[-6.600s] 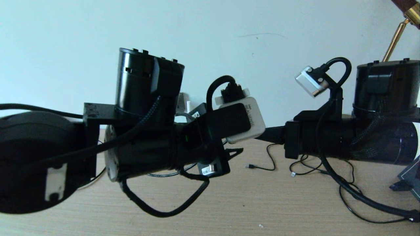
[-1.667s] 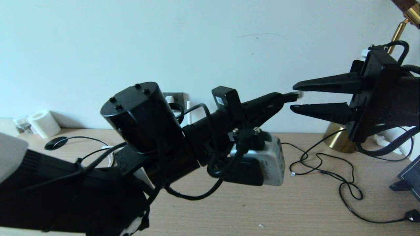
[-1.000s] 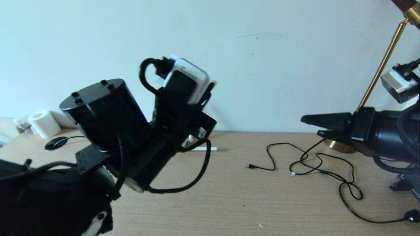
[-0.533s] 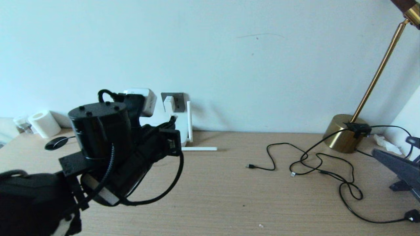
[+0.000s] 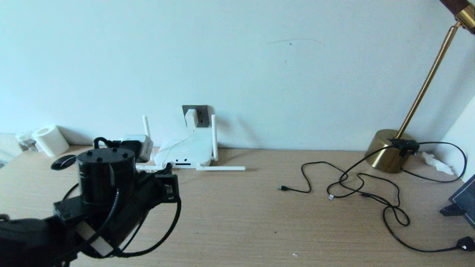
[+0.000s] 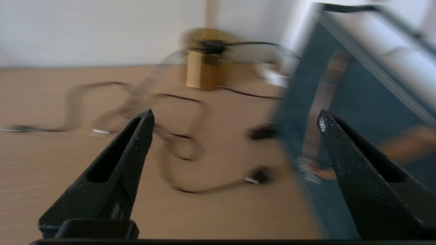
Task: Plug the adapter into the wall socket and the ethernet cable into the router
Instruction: Align cable and router interface
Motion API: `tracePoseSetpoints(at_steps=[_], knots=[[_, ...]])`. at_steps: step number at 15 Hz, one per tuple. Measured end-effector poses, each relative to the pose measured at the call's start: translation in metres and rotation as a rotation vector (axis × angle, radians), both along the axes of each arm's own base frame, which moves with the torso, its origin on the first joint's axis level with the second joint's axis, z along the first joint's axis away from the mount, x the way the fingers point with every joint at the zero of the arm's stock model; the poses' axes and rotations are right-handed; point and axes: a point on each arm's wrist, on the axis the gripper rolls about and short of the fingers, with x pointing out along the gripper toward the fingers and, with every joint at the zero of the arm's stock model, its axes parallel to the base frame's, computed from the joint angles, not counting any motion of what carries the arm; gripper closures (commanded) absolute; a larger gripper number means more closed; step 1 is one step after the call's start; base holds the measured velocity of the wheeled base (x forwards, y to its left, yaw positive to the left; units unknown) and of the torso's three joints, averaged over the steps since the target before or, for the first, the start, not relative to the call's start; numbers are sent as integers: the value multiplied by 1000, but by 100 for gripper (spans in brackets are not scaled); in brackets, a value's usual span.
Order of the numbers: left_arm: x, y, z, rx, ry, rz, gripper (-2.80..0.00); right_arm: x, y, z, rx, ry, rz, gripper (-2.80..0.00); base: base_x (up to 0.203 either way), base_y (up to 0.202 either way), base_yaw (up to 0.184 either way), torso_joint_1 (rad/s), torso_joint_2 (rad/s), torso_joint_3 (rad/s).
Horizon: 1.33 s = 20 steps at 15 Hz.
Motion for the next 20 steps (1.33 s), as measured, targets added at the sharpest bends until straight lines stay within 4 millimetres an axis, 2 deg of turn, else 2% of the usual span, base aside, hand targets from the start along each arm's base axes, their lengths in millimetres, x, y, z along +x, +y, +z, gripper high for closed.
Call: tracePoseSetpoints(at_steps=[2,5,7,10,12,15,17,20], knots=[[5,9,-14,16,48,20,0,-8,1,-24,-72,41,23,-280,0,0,0,0,0,0],[13,10,-35,29,113,49,0,-14,4,-84,-94,175,154,-280,0,0,0,0,0,0],[19,8,-43,-3,110,72,0,-18,6,-110,-90,228,229,-280,0,0,0,0,0,0],[26,4,-57,7,109,93,0,-20,4,-116,-197,229,190,-280,0,0,0,0,0,0],[30,3,-67,-2,104,90,0,-22,6,-118,-219,215,258,-280,0,0,0,0,0,0],[35,2,-81,-5,132,24,0,-25,9,-124,-92,208,384,-280,0,0,0,0,0,0],[38,2,-84,4,142,22,0,-28,9,-127,-10,226,387,-280,0,0,0,0,0,0],[31,3,-90,62,169,1,0,-28,9,-127,-1,227,390,-280,0,0,0,0,0,0]])
